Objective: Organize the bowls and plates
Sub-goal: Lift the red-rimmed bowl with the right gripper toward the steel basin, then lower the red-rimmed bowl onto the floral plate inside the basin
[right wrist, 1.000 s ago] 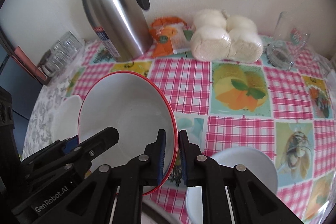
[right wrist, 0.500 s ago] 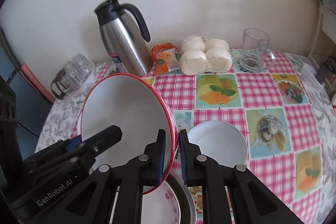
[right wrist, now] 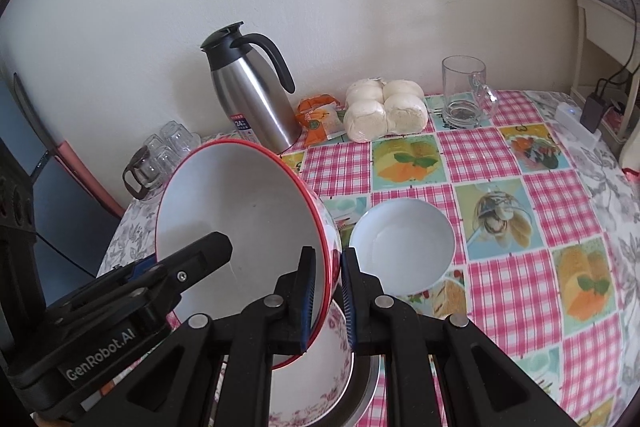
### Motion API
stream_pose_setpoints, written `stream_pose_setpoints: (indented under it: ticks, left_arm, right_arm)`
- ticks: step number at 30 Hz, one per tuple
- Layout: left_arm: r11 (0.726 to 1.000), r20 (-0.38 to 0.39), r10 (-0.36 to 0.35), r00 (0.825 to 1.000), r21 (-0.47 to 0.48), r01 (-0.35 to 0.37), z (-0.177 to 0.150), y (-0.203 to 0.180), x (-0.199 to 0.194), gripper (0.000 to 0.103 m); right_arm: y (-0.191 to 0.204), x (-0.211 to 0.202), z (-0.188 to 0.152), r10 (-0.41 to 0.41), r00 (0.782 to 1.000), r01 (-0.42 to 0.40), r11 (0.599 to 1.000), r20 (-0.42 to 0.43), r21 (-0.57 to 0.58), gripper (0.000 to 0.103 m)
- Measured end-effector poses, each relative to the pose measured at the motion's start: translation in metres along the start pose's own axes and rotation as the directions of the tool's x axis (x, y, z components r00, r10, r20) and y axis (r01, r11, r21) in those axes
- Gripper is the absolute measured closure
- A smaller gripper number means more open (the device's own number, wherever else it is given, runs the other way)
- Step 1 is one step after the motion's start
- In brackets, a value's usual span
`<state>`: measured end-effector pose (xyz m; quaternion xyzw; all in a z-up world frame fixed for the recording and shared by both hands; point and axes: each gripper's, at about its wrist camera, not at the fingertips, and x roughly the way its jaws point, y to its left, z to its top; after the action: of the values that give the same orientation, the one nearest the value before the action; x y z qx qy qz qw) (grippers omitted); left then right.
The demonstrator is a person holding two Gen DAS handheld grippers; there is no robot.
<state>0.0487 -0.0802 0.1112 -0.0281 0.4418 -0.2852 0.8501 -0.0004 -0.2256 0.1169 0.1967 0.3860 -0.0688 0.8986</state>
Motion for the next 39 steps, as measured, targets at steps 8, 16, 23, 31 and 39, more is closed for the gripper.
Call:
stream_pose_setpoints:
  ticks: [8,16,23,31,39]
  left_arm:
    - [0.998,-0.022,-0.029,0.999,-0.049,0.028,-0.018,0.016,-0.006,0.069]
    - [0.998,-0.034,0.000,0.999,-0.062,-0.002,-0.032,0.026,-0.008,0.069]
    - [0.997,-0.064,0.022,0.998,-0.079,-0.027,-0.041,0.036,-0.003,0.069]
    - [0.995,-0.121,0.045,0.992,-0.088,-0.056,-0.047,0.042,0.012,0.069]
    - [0.993,-0.158,0.059,0.986,-0.090,-0.074,-0.049,0.047,0.020,0.069]
  right_arm:
    - [0.002,-0.001,-0.025,0.023,1.000,-0.022,1.000,-0.016,0.011,0.089]
    - [0.013,0.000,-0.038,0.037,0.999,-0.037,0.999,-0.009,0.009,0.089]
    - [0.016,0.008,-0.051,0.053,0.998,-0.052,0.998,-0.015,0.047,0.089]
    - [0.013,0.026,-0.065,0.053,0.996,-0.047,0.995,-0.069,0.082,0.089]
    - [0.014,0.039,-0.073,0.053,0.993,-0.043,0.995,-0.109,0.089,0.089]
